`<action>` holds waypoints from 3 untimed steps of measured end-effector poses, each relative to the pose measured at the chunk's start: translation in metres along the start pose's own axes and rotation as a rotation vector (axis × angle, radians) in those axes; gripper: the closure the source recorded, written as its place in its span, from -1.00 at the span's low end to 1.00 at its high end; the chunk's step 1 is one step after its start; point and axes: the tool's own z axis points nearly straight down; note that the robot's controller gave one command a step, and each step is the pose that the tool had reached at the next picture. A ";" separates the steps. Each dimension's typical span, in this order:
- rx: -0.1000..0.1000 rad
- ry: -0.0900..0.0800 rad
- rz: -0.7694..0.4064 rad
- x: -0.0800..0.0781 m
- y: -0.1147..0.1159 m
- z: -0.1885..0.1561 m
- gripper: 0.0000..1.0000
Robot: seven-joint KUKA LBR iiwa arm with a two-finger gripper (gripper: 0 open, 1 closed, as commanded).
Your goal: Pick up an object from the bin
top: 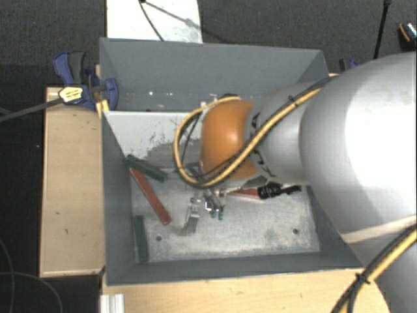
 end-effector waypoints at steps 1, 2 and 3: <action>0.000 -0.008 -0.013 -0.042 -0.089 0.000 -1.00; -0.002 -0.008 -0.253 -0.066 -0.133 -0.001 -1.00; 0.000 -0.003 -0.679 -0.066 -0.205 0.000 -1.00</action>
Offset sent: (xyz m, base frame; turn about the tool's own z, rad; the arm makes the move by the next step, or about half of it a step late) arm 0.0257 -0.0886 -0.0002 -0.0209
